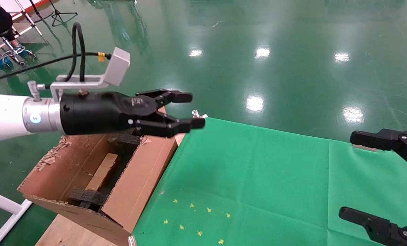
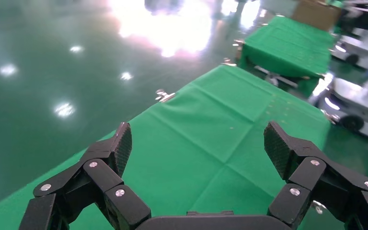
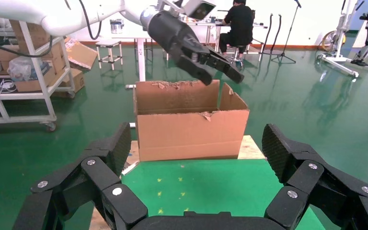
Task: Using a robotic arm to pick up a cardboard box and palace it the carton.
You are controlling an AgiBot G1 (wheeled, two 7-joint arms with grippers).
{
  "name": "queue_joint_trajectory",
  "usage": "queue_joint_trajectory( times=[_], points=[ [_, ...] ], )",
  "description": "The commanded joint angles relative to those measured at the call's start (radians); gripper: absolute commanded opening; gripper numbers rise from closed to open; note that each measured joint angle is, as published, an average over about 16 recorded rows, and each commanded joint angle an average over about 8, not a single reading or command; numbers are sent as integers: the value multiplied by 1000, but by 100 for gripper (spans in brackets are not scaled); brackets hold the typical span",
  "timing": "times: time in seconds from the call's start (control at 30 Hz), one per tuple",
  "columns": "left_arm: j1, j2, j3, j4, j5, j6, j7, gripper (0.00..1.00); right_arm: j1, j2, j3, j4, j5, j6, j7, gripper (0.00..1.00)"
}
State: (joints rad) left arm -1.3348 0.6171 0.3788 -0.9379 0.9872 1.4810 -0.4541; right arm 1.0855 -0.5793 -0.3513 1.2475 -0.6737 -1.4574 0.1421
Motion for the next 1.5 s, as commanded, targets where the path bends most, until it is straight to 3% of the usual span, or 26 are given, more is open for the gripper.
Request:
queue_joint_trajectory(
  times=[0.03,0.7,1.5],
  points=[
    [26,-1,-10,-35,-26,1,27,100,0,0,0,0,0,0,0,100],
    [270,-6,-103,-360,-267,15,272,100,0,0,0,0,0,0,0,100],
    [267,-6,-102,-354,-263,15,270,100,0,0,0,0,0,0,0,100]
  ],
)
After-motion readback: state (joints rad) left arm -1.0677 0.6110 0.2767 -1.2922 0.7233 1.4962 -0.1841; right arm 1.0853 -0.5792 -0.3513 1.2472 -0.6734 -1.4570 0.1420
